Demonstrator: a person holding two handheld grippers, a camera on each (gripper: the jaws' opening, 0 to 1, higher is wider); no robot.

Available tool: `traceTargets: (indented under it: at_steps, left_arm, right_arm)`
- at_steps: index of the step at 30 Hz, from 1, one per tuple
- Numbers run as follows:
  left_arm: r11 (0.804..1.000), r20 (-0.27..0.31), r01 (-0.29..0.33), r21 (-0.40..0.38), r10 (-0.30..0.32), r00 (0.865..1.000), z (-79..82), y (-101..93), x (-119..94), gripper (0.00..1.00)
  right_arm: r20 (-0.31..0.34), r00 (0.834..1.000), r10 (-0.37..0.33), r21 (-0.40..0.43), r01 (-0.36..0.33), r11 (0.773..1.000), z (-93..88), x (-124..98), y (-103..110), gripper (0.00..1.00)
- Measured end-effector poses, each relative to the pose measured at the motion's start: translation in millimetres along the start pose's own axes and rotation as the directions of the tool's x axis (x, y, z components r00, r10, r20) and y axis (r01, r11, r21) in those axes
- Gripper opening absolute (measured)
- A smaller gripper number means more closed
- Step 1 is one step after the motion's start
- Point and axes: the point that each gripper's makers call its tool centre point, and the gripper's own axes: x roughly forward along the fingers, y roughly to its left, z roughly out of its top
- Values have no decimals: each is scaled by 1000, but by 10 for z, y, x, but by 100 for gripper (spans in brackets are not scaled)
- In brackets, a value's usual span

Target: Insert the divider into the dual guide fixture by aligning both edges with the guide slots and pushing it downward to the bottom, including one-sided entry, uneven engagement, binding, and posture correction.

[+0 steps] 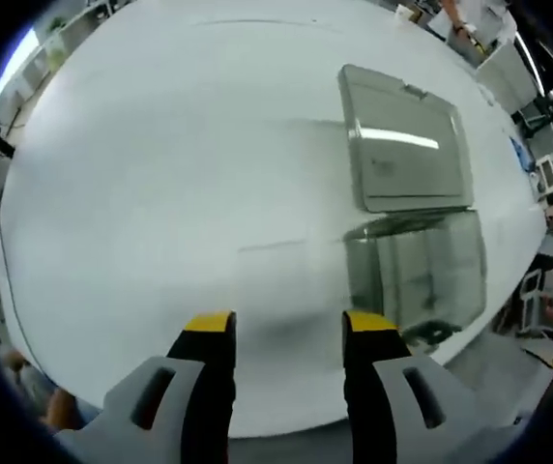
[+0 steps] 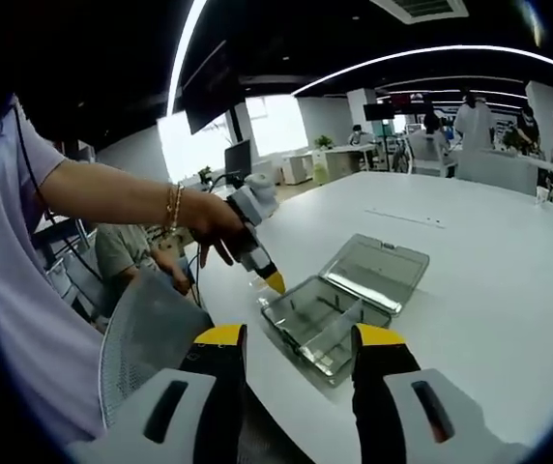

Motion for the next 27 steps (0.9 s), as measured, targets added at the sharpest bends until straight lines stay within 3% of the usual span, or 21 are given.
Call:
traceTargets:
  at_steps: [7, 27]
  left_arm:
    - [997, -87, -29, -77, 22, 996, -82, 62, 91, 43]
    - [992, -121, -97, -78, 87, 989, -81, 53, 179, 41]
  right_arm:
    - [12, 1000, -4, 13, 4, 1000, 8, -13, -37, 39]
    - [41, 999, -5, 53, 3, 999, 60, 5, -127, 37]
